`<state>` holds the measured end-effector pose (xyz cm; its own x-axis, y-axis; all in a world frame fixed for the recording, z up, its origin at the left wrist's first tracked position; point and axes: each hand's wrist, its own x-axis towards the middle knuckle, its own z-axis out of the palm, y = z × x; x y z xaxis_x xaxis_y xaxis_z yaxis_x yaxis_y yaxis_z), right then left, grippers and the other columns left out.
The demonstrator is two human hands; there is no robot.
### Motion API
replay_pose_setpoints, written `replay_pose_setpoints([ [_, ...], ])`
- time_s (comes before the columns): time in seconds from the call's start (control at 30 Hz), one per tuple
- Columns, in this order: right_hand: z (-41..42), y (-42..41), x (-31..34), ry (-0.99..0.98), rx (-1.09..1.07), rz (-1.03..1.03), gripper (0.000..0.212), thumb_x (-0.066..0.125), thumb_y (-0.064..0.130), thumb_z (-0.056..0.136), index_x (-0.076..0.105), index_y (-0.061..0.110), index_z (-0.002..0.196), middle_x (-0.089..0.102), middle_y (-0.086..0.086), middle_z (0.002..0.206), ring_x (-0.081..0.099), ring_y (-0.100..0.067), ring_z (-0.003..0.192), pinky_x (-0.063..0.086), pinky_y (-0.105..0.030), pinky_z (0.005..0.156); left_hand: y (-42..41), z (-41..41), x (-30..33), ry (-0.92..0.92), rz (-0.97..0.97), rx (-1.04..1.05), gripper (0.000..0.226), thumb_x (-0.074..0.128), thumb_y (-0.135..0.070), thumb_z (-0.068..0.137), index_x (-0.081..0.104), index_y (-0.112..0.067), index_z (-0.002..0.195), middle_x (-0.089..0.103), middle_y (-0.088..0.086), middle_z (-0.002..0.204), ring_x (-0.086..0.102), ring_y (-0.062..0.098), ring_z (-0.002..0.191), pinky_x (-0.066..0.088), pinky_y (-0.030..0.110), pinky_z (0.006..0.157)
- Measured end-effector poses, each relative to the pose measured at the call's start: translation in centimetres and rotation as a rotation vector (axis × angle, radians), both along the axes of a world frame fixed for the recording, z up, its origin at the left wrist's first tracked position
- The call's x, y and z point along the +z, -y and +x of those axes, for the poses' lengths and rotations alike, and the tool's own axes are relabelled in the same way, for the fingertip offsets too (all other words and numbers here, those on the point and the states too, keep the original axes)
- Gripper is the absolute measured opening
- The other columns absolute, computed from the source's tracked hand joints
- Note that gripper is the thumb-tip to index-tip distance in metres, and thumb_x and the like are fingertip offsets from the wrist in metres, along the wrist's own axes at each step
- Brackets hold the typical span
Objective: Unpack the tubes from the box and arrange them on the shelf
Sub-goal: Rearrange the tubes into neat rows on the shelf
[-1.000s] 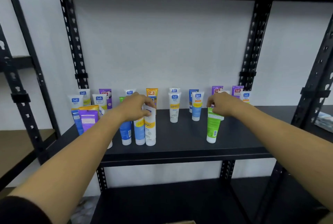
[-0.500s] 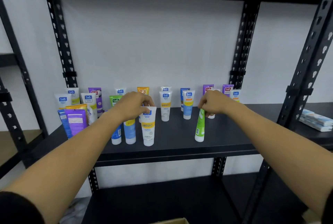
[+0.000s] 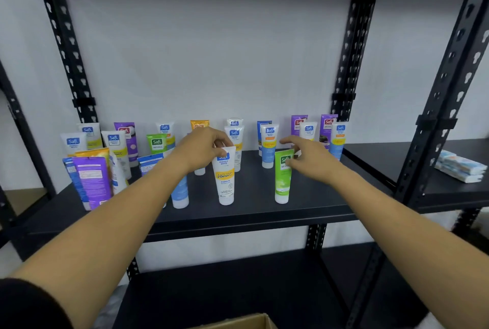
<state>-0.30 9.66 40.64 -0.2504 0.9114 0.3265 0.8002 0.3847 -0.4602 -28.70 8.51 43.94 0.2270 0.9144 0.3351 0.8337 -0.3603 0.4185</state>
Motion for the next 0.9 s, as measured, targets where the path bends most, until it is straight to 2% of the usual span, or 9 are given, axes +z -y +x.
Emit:
replay_pose_setpoints([
  [0.07,-0.2,0.4,-1.5,-0.073,0.001,0.045,0.062,0.062,0.011,0.09,0.041,0.032,0.144,0.063,-0.004,0.102,0.066,-0.018,0.079,0.053,-0.031,0.073,-0.1,0.3,-0.7,0.05,0.006,0.015,0.023,0.067,-0.016,0.091,0.069,-0.024,0.113,0.063,-0.006,0.102,0.064,0.016,0.097,0.052,0.03,0.078],
  [0.13,-0.6,0.9,-2.9,-0.162,-0.018,0.092,0.068,0.061,0.014,0.09,0.033,0.036,0.148,0.06,0.001,0.104,0.066,-0.014,0.078,0.053,-0.032,0.074,0.0,0.5,-1.6,0.093,0.052,0.016,0.028,0.065,-0.016,0.092,0.065,-0.026,0.118,0.062,-0.006,0.11,0.062,0.017,0.104,0.051,0.029,0.079],
  [0.2,-1.2,1.4,-4.6,-0.247,-0.031,0.14,0.075,0.063,0.018,0.089,0.026,0.039,0.151,0.058,0.001,0.12,0.065,-0.013,0.087,0.054,-0.034,0.082,0.3,0.9,-3.6,0.148,0.158,0.047,0.049,0.068,-0.016,0.09,0.052,-0.032,0.133,0.053,-0.002,0.129,0.056,0.016,0.115,0.052,0.033,0.087],
  [0.27,-1.8,1.9,-6.4,-0.317,-0.039,0.164,0.084,0.068,0.02,0.087,0.018,0.044,0.15,0.05,0.002,0.139,0.062,-0.016,0.106,0.054,-0.041,0.093,1.2,2.0,-6.5,0.32,0.228,0.106,0.081,0.075,-0.013,0.084,0.03,-0.037,0.147,0.036,0.0,0.144,0.047,0.014,0.125,0.049,0.034,0.097],
  [0.33,-2.6,2.6,-7.7,-0.372,-0.073,0.166,0.091,0.071,0.02,0.087,0.012,0.05,0.15,0.045,0.003,0.144,0.061,-0.02,0.112,0.054,-0.047,0.095,2.2,3.0,-9.4,0.471,0.237,0.128,0.101,0.08,-0.011,0.078,0.016,-0.033,0.152,0.026,0.0,0.15,0.04,0.017,0.134,0.043,0.034,0.106],
  [0.4,-3.2,3.0,-8.6,-0.427,-0.116,0.171,0.097,0.07,0.017,0.088,0.006,0.054,0.151,0.046,0.004,0.141,0.062,-0.019,0.107,0.054,-0.047,0.094,2.8,4.1,-11.5,0.512,0.203,0.153,0.109,0.08,-0.011,0.079,0.004,-0.032,0.154,0.021,-0.001,0.152,0.038,0.016,0.137,0.042,0.035,0.107],
  [0.5,-3.8,3.4,-9.6,-0.45,-0.153,0.198,0.105,0.07,0.013,0.088,-0.002,0.056,0.151,0.048,0.004,0.135,0.061,-0.022,0.109,0.055,-0.045,0.092,3.2,5.1,-12.9,0.491,0.194,0.229,0.111,0.076,-0.012,0.084,-0.006,-0.037,0.154,0.02,0.0,0.155,0.046,0.021,0.132,0.049,0.045,0.099],
  [0.63,-4.0,3.2,-10.7,-0.406,-0.207,0.201,0.104,0.067,0.014,0.092,-0.008,0.057,0.15,0.052,0.004,0.119,0.064,-0.018,0.092,0.058,-0.047,0.08,3.2,5.7,-13.8,0.433,0.236,0.273,0.106,0.07,-0.007,0.088,-0.007,-0.04,0.153,0.026,0.004,0.153,0.056,0.03,0.119,0.054,0.047,0.086],
  [0.9,-3.8,2.2,-11.4,-0.402,-0.22,0.221,0.105,0.067,0.015,0.092,-0.01,0.058,0.149,0.057,0.005,0.116,0.064,-0.013,0.083,0.059,-0.044,0.075,2.6,6.5,-13.9,0.478,0.243,0.296,0.101,0.069,-0.008,0.089,-0.001,-0.042,0.152,0.029,0.001,0.151,0.053,0.025,0.124,0.054,0.047,0.088],
])
